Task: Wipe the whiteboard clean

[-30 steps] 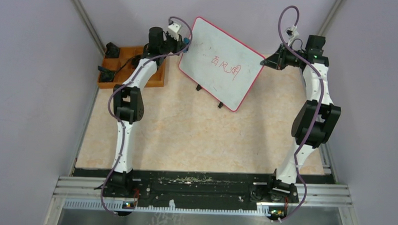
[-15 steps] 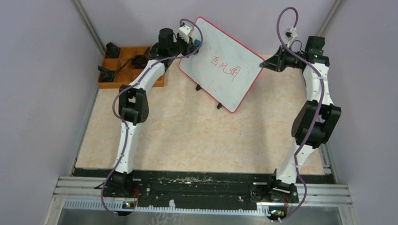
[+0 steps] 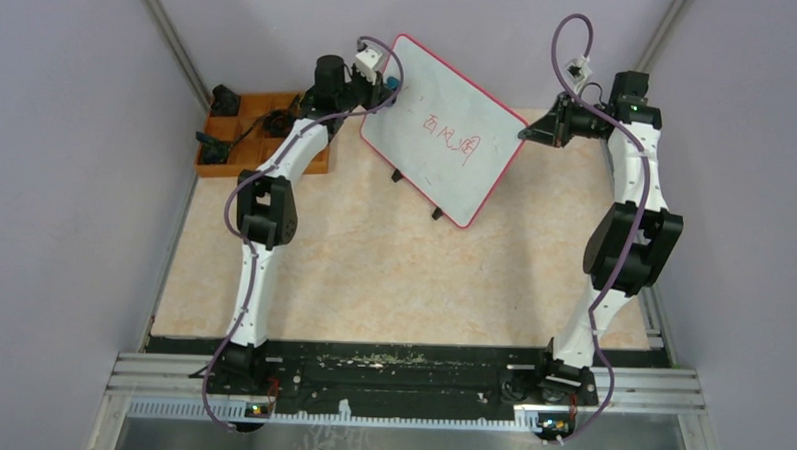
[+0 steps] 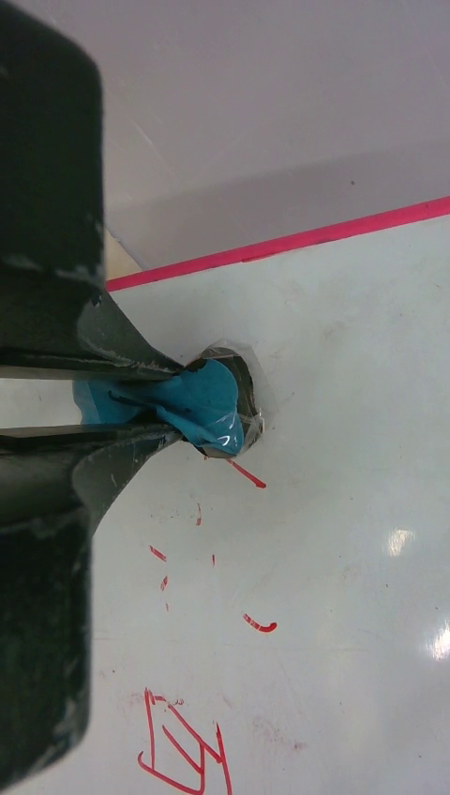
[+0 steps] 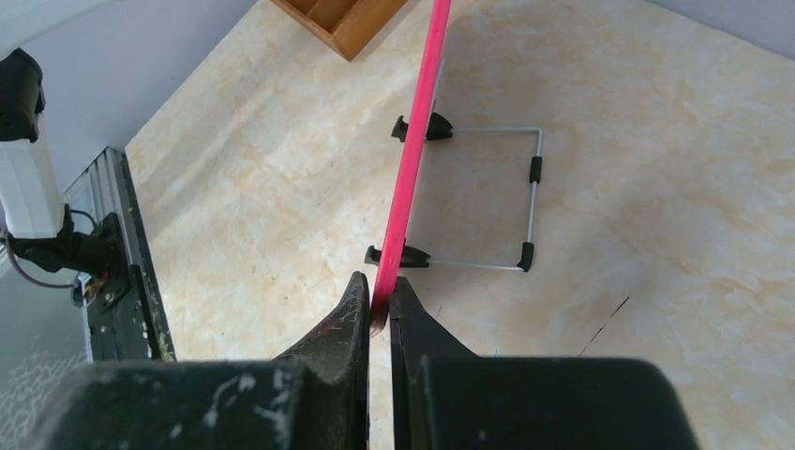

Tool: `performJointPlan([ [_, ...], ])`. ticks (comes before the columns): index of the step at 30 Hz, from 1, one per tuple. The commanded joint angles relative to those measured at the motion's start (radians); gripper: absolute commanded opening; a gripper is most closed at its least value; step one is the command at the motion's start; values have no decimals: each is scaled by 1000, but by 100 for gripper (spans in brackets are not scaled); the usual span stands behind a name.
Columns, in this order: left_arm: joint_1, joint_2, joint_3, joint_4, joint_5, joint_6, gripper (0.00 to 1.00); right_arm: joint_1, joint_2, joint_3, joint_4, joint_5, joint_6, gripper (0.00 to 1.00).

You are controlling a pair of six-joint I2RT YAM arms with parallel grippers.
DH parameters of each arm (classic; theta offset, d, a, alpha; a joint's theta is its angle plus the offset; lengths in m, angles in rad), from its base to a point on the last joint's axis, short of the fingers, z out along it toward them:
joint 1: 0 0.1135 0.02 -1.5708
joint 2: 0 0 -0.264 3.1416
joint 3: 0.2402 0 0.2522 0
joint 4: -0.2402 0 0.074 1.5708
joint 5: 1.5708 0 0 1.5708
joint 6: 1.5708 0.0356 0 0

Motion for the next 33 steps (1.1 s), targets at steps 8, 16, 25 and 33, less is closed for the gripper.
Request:
performJointPlan([
  [8, 1, -45, -96, 62, 39, -14, 0, 16, 7, -56, 162, 45, 155, 33],
  [16, 1, -36, -75, 66, 36, -22, 0, 9, -36, -163, 329, 42, 271, 40],
  [25, 1, -47, -86, 61, 34, -25, 0, 20, -107, -296, 532, 53, 401, 42],
  [33, 1, -59, -88, 61, 34, -27, 0, 39, -131, -320, 578, 63, 430, 41],
])
